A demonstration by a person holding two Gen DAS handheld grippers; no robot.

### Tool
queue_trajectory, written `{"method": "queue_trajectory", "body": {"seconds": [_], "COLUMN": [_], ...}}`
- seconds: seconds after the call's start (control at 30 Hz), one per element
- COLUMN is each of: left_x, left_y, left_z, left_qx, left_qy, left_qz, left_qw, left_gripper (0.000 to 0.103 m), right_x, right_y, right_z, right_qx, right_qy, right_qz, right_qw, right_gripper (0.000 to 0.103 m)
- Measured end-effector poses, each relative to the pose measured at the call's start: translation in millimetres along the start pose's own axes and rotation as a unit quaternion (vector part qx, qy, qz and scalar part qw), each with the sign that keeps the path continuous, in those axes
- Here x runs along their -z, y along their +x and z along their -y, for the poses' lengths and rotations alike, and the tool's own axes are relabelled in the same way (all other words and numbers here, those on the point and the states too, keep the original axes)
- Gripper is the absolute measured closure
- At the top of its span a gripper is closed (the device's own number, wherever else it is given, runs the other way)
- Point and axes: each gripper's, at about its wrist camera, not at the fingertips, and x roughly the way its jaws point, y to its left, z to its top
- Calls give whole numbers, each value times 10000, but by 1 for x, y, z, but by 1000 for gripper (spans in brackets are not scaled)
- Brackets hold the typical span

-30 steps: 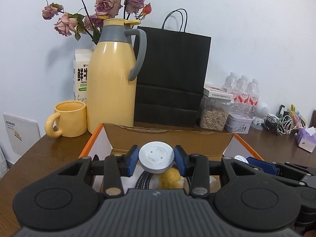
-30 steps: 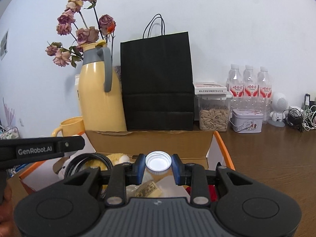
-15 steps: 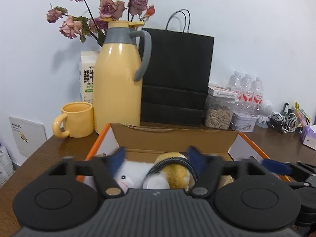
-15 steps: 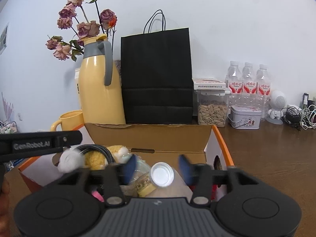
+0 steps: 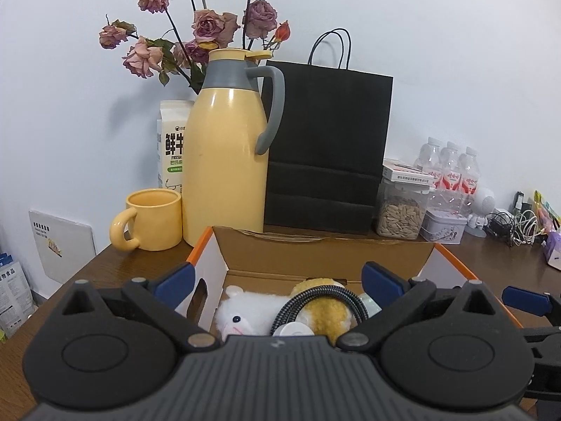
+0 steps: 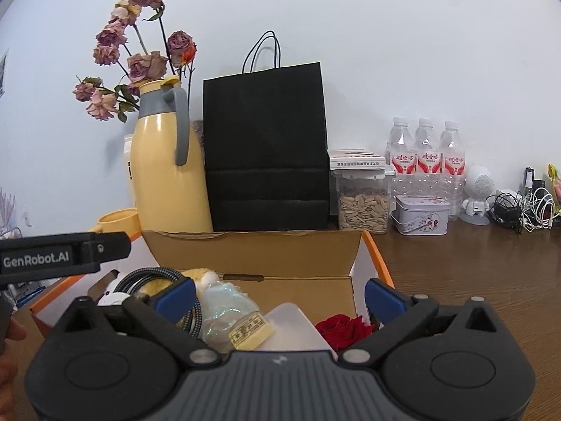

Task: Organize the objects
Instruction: 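Open both grippers over the box and withdraw them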

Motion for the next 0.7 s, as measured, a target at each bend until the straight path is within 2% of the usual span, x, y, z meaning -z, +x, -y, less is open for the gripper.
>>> {"method": "queue_trajectory", "body": {"seconds": [0.37,0.7], "left_x": [12,34], "left_y": [-26,-40], "left_z": [-6,-17], "left_qx": [118,212], "left_qy": [216,405], "left_qz": [82,-128], "left_qw": [9997,9989], "left_gripper": [0,0], "right_x": [9,29], "right_y": [-26,-47], "right_z": [2,3], "right_qx": [-104,-111], "right_qy": [-203,-402], "right_qz": [79,-63], "right_qw": [9997,9991], "right_gripper": [0,0]}}
